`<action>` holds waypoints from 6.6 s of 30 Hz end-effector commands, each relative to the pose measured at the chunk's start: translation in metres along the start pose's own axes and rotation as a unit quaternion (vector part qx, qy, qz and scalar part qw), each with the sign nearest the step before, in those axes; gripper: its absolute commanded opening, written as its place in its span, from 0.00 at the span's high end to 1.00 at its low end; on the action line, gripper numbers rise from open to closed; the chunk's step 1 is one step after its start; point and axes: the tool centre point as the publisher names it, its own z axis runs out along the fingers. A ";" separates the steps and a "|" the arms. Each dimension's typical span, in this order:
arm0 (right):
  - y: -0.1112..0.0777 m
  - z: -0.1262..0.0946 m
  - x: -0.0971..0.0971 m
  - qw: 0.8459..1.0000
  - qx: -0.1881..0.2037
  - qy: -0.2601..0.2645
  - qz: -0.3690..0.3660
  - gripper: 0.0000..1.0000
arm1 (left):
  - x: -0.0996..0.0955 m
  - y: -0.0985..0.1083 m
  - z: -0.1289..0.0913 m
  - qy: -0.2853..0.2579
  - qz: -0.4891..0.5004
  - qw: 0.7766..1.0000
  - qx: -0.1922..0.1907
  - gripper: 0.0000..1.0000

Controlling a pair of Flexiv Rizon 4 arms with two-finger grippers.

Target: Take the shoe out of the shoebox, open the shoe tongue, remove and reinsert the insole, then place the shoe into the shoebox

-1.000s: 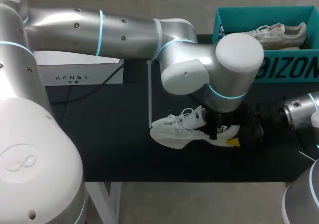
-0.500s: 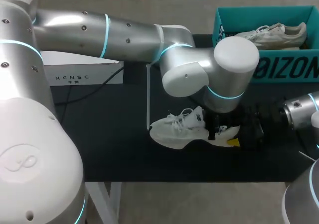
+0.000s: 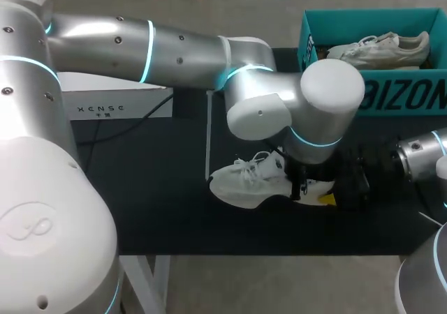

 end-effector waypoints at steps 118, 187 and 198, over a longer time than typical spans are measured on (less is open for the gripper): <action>-0.007 0.006 0.000 1.000 0.001 0.000 0.000 1.00 | 0.011 -0.008 -0.011 0.069 0.005 0.998 0.007 0.73; -0.007 0.006 0.000 1.000 0.001 0.000 0.000 1.00 | -0.011 0.013 -0.055 -0.085 -0.025 0.996 -0.008 1.00; -0.007 0.006 0.000 1.000 0.001 0.000 0.000 1.00 | -0.008 0.023 -0.078 -0.103 -0.050 0.993 0.007 1.00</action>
